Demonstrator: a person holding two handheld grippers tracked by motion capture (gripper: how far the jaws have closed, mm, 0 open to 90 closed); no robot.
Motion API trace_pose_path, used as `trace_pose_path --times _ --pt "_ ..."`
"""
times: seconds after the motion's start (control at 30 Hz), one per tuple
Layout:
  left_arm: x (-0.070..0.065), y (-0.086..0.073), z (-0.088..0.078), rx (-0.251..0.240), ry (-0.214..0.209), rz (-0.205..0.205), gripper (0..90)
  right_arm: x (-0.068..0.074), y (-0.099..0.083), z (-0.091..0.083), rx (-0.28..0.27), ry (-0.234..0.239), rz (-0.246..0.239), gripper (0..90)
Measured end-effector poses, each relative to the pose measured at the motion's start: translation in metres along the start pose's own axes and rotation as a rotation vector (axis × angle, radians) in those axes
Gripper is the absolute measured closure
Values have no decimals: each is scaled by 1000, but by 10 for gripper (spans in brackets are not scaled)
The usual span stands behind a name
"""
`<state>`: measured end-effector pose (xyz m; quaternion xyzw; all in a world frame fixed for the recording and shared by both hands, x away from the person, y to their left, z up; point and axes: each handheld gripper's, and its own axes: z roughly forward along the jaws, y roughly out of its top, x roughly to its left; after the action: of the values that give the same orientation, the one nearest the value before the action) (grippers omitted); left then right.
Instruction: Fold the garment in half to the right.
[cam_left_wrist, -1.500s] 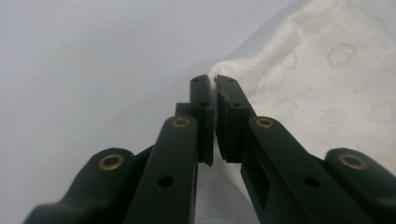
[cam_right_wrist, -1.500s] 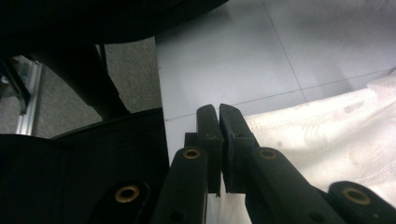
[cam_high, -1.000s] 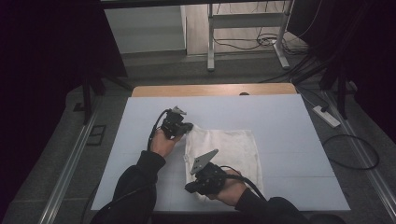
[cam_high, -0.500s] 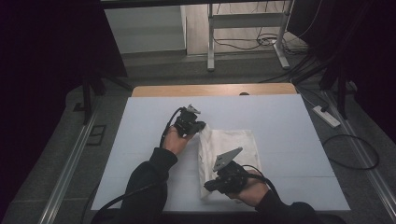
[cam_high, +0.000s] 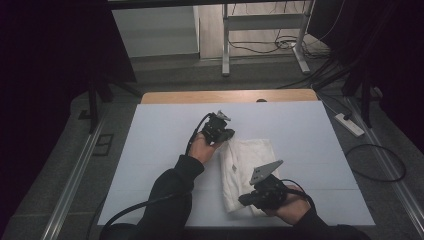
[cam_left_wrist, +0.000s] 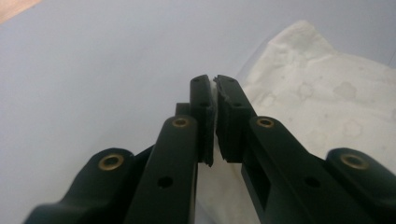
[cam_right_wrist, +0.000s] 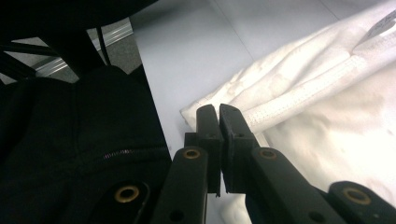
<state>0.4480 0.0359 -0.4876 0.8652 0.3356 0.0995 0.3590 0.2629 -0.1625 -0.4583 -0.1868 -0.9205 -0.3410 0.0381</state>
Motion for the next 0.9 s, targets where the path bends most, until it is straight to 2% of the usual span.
trace_pose_path --times 0.23,0.4,0.5,0.9 --pt "-17 16 14 -9 -7 32 851 -5 -18 -16 1 -29 25 871" --pt "-26 23 24 -36 -32 15 851 -9 -31 -25 5 -50 44 870" --pt "-32 28 31 -26 -32 35 851 -11 -39 -31 12 -65 57 870" --pt "-56 49 52 -36 -51 82 849 -16 -63 -46 21 -104 99 868"
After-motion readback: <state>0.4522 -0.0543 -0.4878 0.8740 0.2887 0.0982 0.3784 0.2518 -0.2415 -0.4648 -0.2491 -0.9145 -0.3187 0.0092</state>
